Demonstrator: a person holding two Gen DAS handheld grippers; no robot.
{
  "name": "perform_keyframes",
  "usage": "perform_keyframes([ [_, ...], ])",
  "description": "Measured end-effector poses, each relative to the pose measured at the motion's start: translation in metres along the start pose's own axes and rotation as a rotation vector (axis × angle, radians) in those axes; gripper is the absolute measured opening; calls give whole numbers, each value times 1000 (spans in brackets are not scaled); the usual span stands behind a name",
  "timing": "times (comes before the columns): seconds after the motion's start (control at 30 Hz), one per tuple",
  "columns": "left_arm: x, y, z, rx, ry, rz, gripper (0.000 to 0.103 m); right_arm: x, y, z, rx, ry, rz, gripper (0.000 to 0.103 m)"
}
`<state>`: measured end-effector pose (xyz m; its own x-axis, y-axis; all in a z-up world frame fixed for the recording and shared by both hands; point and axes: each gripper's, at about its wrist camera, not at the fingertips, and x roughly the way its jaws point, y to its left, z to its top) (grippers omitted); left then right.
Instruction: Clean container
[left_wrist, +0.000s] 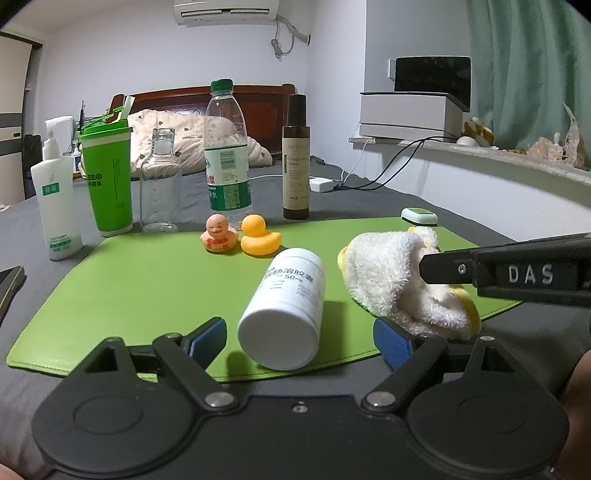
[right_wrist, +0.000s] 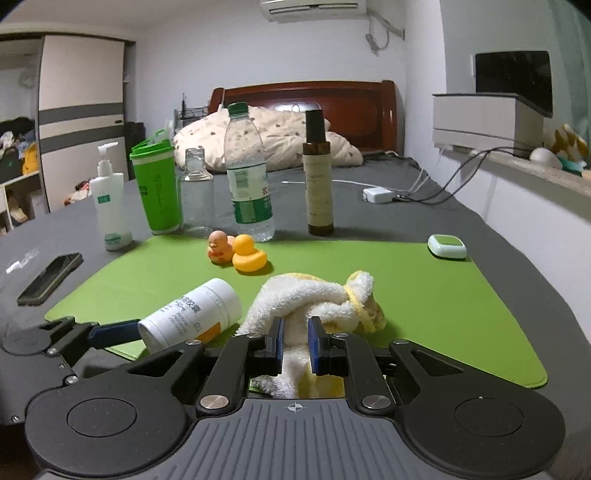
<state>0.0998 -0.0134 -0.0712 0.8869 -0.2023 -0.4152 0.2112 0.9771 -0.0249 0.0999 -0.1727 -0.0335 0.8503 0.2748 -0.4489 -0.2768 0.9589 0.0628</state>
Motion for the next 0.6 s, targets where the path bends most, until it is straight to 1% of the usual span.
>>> perform_keyframes([
  [0.4, -1, -1, 1, 8, 0, 0, 87, -9, 1, -1, 20, -33, 28, 14],
  [0.6, -2, -1, 0, 9, 1, 1, 87, 0, -4, 3, 40, 8, 16, 14],
])
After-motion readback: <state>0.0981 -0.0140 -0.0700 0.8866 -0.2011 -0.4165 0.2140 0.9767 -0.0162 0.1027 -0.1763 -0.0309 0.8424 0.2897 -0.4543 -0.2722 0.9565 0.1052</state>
